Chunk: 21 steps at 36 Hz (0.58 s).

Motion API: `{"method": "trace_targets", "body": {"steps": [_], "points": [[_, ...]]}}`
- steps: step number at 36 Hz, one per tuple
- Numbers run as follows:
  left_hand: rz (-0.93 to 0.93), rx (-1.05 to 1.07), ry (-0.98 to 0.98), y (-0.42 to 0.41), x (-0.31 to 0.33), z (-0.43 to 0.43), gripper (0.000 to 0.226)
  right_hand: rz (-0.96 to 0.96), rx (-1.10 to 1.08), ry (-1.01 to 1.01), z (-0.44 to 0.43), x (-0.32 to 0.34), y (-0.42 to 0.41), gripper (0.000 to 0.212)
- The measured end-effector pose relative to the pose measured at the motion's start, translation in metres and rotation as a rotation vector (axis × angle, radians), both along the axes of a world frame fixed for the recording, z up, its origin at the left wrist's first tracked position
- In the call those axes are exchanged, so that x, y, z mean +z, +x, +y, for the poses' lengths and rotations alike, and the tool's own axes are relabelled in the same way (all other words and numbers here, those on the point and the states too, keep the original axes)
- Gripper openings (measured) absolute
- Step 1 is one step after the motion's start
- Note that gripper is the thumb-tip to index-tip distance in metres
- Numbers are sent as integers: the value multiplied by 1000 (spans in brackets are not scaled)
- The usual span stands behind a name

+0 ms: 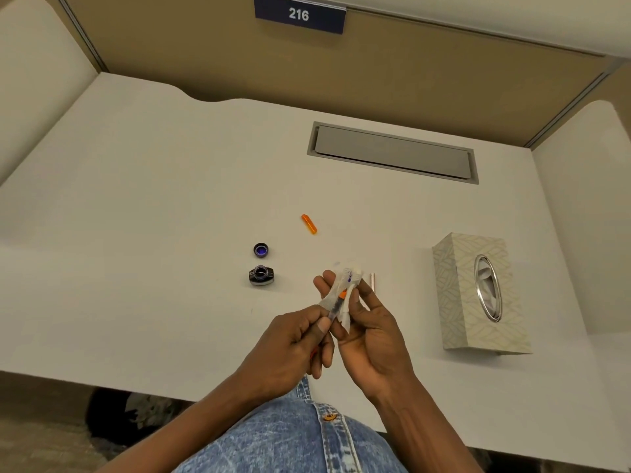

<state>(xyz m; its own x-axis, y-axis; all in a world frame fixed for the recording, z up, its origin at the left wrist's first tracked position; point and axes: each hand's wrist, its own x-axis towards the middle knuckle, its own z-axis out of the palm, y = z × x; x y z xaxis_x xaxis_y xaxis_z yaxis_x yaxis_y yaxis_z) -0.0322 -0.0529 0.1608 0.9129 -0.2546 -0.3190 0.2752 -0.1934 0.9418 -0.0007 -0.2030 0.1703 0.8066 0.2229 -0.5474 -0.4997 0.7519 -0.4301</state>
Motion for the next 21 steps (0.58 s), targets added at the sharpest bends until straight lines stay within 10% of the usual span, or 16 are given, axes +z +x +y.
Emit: {"method": "trace_targets", "body": {"steps": [8,21], "points": [[-85,45,-2,-2,-5,1,27,-25,-87,-60,-10,-5,8,47],[-132,215,-161,5,3,6,26,-176,81,-853,-23,-12,-10,10]]}}
